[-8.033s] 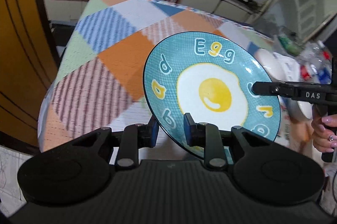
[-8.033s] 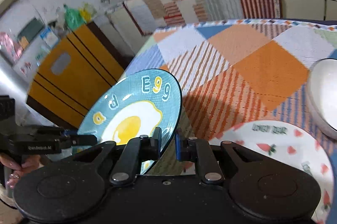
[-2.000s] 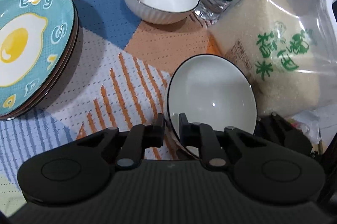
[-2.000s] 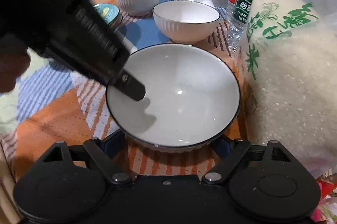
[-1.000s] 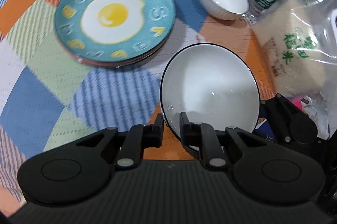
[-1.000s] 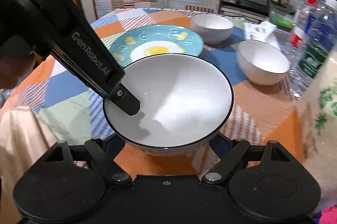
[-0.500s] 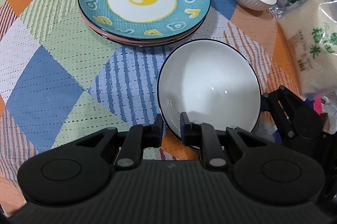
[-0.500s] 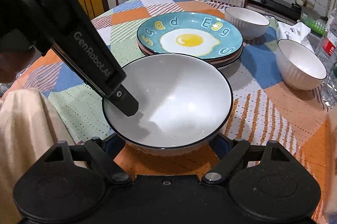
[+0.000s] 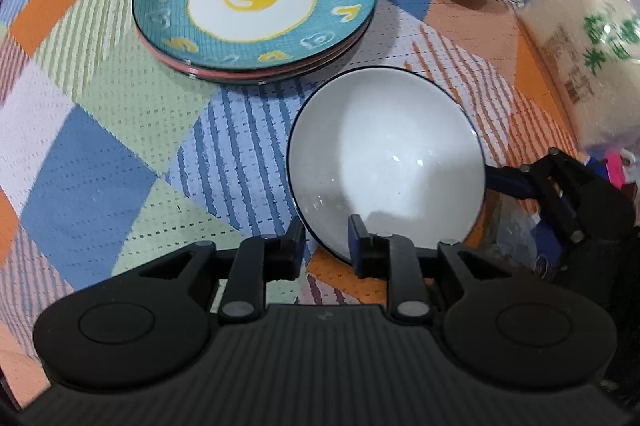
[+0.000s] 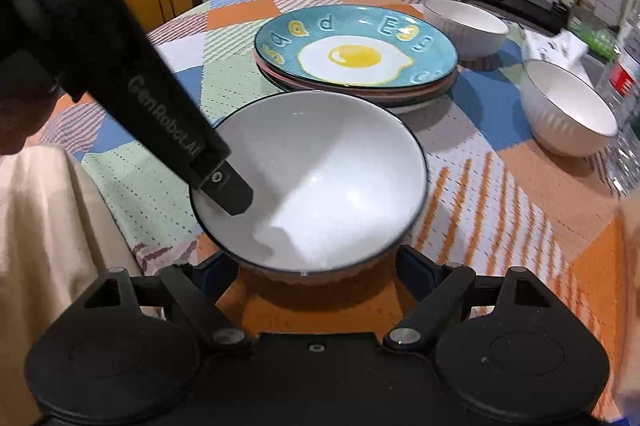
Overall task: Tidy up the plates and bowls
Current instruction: 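Carry the white bowl with both grippers and set it beside the plate stack, then open both grippers and move them to a second white bowl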
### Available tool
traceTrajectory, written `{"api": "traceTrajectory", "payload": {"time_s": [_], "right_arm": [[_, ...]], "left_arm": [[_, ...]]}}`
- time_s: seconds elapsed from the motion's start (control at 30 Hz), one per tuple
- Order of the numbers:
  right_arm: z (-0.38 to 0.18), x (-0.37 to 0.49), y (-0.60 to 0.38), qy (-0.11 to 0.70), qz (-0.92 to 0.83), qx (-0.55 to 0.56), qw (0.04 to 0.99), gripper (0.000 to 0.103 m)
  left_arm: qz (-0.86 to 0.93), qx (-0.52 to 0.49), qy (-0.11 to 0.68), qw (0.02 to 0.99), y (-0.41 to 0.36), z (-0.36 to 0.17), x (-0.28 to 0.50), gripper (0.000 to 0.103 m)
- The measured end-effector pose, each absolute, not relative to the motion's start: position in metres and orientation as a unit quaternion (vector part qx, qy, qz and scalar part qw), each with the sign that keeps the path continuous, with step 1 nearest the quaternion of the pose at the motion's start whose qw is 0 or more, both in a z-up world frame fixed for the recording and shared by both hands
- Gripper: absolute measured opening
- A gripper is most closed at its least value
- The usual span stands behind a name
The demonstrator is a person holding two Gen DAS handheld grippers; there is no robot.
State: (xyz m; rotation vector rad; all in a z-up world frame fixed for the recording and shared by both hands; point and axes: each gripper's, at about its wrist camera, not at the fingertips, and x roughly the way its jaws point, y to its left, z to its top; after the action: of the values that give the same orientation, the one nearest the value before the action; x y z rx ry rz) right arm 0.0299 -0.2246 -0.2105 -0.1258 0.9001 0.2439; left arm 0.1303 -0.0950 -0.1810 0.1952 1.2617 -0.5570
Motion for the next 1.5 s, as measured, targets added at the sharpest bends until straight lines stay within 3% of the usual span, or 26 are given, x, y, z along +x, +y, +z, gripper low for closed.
{"api": "traceTrajectory", "payload": {"time_s": [0.1,0.33,0.63,0.93,1.2,1.5], "right_arm": [[-0.199,0.018,-0.233,0.428,0.113,-0.055,0.895,0.089],[-0.161,-0.004,-0.259,0.397,0.093,-0.022,0.913,0.089],[-0.119,0.002,-0.305,0.37,0.049,0.037,0.927,0.089],[-0.079,0.012,-0.327,0.325,0.054,0.001,0.944,0.089],[-0.091,0.029,-0.336,0.29,0.022,0.001,0.957,0.089],[-0.138,0.063,-0.328,0.313,-0.022,-0.008,0.949,0.089]], "left_arm": [[-0.267,0.105,0.558,0.779,-0.094,-0.168,0.124,0.041],[-0.27,0.136,0.529,0.793,-0.093,-0.142,0.118,0.049],[-0.297,0.173,0.518,0.784,-0.097,-0.124,0.112,0.049],[-0.304,0.176,0.506,0.788,-0.114,-0.089,0.123,0.049],[-0.307,0.136,0.479,0.811,-0.149,-0.068,0.158,0.049],[-0.312,0.016,0.506,0.804,-0.18,-0.11,0.219,0.049]]}}
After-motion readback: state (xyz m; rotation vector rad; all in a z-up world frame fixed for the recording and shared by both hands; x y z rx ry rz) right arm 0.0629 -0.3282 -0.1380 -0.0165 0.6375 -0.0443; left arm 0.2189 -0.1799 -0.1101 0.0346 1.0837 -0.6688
